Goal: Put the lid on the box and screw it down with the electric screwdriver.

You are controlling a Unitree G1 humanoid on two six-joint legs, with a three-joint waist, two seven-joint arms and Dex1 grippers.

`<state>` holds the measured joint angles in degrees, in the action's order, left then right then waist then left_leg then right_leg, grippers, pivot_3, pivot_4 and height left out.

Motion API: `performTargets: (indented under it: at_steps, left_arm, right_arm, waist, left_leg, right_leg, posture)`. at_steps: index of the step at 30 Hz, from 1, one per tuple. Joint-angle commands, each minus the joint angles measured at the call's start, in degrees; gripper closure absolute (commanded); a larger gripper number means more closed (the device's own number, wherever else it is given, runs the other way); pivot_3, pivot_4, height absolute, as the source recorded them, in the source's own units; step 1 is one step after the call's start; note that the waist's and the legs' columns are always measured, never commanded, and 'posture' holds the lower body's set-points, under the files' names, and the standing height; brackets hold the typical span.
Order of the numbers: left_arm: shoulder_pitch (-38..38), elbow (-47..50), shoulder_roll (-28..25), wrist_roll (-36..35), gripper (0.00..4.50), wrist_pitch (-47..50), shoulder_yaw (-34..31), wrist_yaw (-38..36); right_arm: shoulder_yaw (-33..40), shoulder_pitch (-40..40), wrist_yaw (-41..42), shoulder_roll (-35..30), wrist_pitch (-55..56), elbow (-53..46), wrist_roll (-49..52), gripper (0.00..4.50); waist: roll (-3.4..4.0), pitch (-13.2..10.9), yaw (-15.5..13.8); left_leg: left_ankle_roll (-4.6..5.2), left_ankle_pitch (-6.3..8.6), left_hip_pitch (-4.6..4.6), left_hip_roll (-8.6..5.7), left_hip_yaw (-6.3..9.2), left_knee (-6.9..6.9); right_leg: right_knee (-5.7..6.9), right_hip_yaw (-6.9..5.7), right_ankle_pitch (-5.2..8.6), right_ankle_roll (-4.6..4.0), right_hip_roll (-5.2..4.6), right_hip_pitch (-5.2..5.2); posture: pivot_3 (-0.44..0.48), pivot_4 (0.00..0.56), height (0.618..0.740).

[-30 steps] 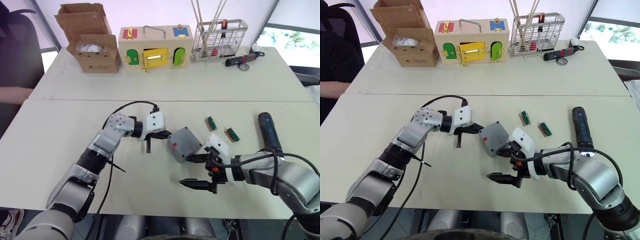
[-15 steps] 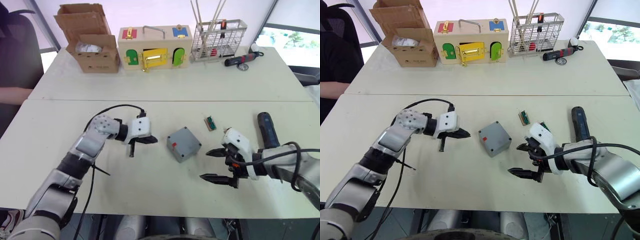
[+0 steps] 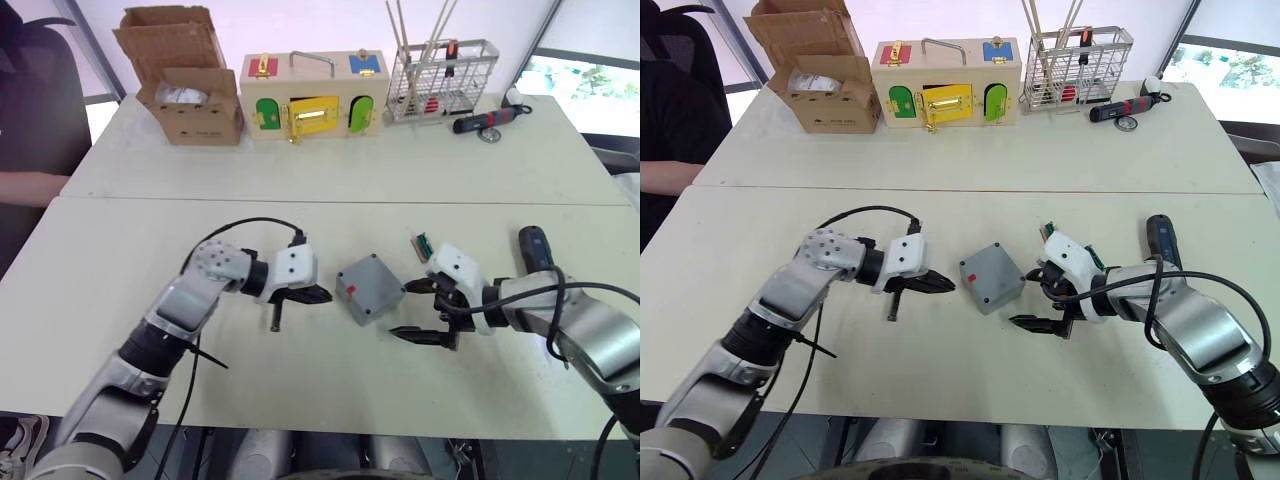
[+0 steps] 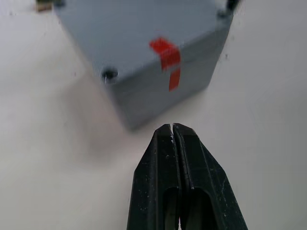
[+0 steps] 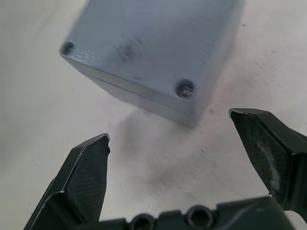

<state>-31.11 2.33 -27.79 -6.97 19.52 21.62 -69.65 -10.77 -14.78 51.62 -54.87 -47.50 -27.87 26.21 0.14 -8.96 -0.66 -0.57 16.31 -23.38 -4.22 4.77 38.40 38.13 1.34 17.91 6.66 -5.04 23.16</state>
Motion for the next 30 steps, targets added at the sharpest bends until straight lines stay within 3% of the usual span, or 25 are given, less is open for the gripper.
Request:
performTargets:
  at_steps: [1, 24, 28, 30]
  left_arm:
    - [-0.9, 0.5, -0.1, -0.8, 4.50, 0.1, -0.7, 0.4]
    - [-1.9, -3.6, 0.8, 0.8, 4.50, -3.9, -0.6, 1.2]
    - [-2.6, 0.3, -2.0, -5.4, 4.50, 1.2, -7.1, 0.0]
    - [-2.1, 5.4, -3.8, -11.8, 4.50, 6.5, -11.2, -1.3]
  right_arm:
    - [0.8, -0.2, 0.3, 0.6, -0.9, -3.5, 1.4, 0.04]
    - [2.3, 3.3, -3.5, 2.9, -6.2, -9.9, 2.8, 0.04]
    - [15.7, 5.3, -5.7, 0.4, -11.3, -11.6, 6.3, 0.04]
    - [25.0, 6.3, -8.4, 3.5, -15.4, -13.0, 10.9, 0.04]
  waist:
    - [0.00, 0.0, 0.1]
    - [0.00, 0.0, 0.0]
    - [-0.01, 0.0, 0.0]
    - [-0.01, 0.0, 0.0]
  left_leg:
    - [0.00, 0.00, 0.00, 0.01, 0.01, -0.01]
    - [-0.01, -0.01, 0.00, 0.00, 0.01, -0.01]
    - [-0.01, -0.01, -0.03, 0.00, 0.01, -0.01]
    - [-0.01, -0.01, -0.02, 0.00, 0.02, -0.01]
  right_leg:
    - [0.01, 0.00, 0.00, 0.00, 0.01, 0.01]
    - [0.00, 0.00, 0.00, 0.00, 0.00, 0.01]
    - [0.00, 0.00, 0.00, 0.00, 0.00, 0.03]
    - [0.00, 0.00, 0.00, 0.00, 0.00, 0.02]
  posture:
    - [0.000, 0.150, 0.740]
    - [0.000, 0.150, 0.740]
    - [0.000, 0.150, 0.740]
    - [0.000, 0.150, 0.740]
